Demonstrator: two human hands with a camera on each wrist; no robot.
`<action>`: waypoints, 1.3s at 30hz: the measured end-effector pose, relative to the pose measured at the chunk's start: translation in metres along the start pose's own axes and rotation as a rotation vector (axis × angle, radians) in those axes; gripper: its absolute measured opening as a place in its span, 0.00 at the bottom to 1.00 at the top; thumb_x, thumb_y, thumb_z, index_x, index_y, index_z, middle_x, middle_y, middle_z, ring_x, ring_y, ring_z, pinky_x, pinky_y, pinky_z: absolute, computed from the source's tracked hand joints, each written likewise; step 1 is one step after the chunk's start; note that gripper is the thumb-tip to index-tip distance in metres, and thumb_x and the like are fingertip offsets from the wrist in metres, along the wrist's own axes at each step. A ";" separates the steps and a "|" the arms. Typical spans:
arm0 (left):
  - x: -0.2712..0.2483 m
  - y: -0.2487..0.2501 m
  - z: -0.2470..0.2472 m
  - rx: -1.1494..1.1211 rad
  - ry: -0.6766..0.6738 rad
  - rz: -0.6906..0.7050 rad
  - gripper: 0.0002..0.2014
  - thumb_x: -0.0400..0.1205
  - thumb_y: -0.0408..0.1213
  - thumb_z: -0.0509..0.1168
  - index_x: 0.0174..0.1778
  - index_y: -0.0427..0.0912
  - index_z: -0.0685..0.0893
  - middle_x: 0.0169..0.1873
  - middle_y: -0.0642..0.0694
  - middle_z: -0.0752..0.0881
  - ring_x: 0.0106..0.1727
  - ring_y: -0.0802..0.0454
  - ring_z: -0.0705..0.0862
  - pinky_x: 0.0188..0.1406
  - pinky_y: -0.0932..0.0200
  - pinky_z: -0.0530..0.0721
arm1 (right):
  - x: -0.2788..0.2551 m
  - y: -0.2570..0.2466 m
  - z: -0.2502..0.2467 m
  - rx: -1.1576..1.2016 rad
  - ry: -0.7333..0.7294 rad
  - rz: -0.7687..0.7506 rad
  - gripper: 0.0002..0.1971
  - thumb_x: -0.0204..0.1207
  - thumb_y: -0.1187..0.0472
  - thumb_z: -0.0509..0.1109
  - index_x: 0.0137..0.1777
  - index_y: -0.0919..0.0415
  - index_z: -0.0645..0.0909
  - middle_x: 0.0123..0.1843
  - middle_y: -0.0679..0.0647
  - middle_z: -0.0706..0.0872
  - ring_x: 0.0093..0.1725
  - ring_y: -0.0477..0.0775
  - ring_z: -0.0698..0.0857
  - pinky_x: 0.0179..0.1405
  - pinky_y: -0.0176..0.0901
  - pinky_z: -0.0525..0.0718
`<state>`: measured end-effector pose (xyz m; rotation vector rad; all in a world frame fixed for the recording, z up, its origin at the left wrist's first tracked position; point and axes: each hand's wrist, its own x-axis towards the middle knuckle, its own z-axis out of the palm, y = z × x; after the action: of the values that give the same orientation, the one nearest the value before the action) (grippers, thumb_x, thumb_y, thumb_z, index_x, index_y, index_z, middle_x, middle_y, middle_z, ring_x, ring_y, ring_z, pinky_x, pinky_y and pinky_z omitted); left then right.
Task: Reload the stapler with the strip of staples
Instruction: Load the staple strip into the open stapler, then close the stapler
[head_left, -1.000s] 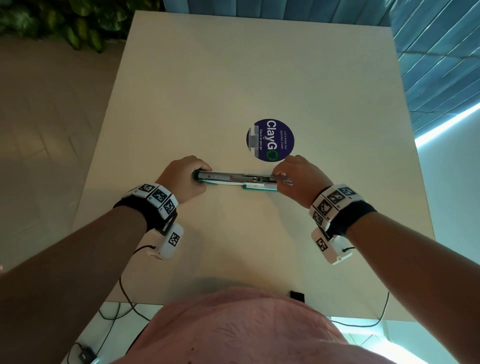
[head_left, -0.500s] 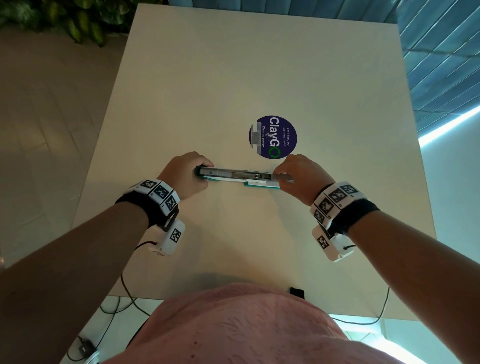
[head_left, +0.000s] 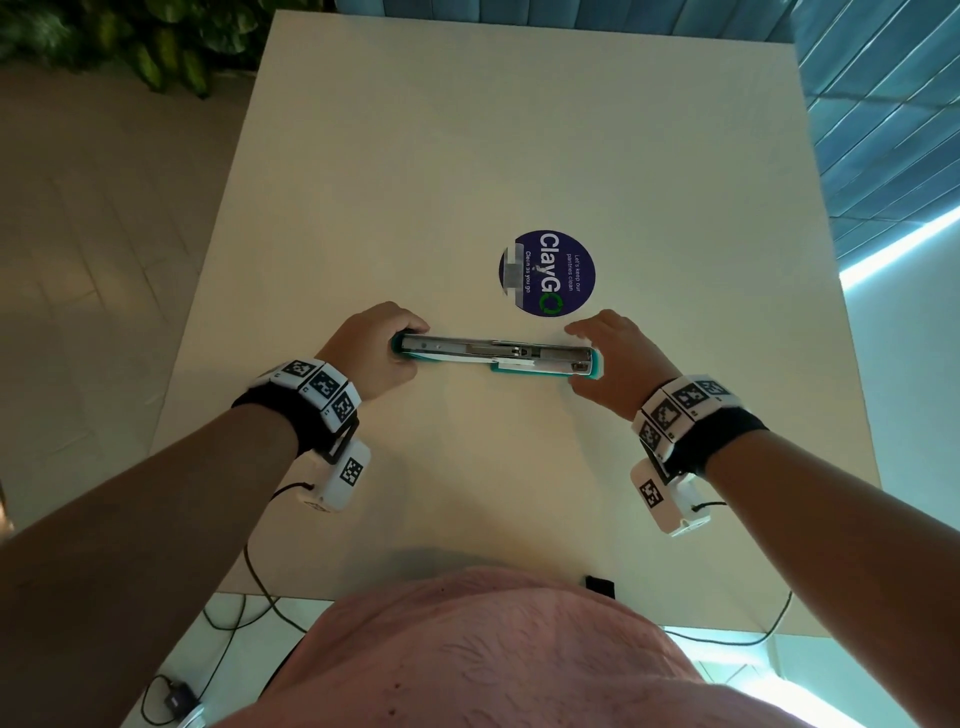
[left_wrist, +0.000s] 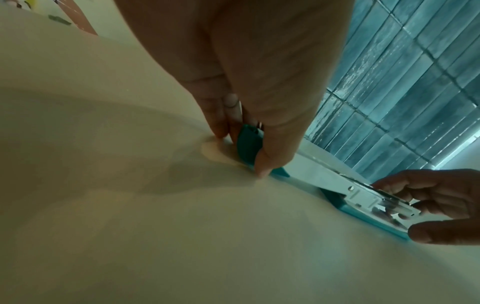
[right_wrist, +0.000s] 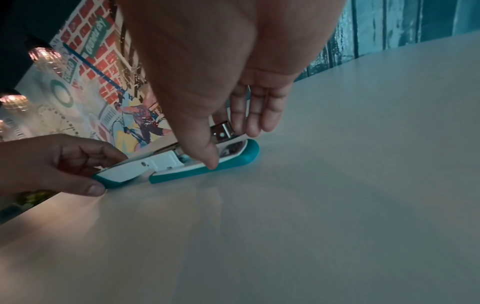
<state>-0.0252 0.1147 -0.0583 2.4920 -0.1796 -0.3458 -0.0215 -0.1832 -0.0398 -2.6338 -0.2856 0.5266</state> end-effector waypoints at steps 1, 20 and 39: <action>0.000 -0.002 0.000 0.014 0.007 -0.005 0.22 0.68 0.30 0.72 0.59 0.42 0.82 0.51 0.43 0.83 0.48 0.51 0.78 0.51 0.60 0.73 | 0.000 0.002 0.002 0.017 0.006 0.019 0.29 0.65 0.61 0.76 0.66 0.58 0.72 0.61 0.57 0.79 0.59 0.57 0.77 0.60 0.51 0.80; 0.020 0.082 -0.032 -0.218 -0.029 0.237 0.16 0.70 0.34 0.75 0.53 0.47 0.84 0.48 0.52 0.88 0.48 0.62 0.84 0.50 0.66 0.82 | 0.007 0.021 0.010 0.139 0.018 0.033 0.21 0.65 0.65 0.76 0.59 0.60 0.80 0.55 0.59 0.79 0.47 0.50 0.77 0.53 0.41 0.78; 0.056 0.128 0.048 0.097 -0.247 0.379 0.16 0.74 0.41 0.70 0.57 0.44 0.85 0.48 0.41 0.83 0.52 0.45 0.80 0.46 0.54 0.76 | 0.004 0.016 0.002 0.121 -0.016 0.019 0.16 0.68 0.66 0.73 0.57 0.62 0.80 0.55 0.61 0.79 0.50 0.59 0.81 0.57 0.50 0.82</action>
<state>0.0085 -0.0268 -0.0318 2.4335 -0.7728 -0.4907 -0.0174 -0.1955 -0.0502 -2.5184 -0.2268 0.5533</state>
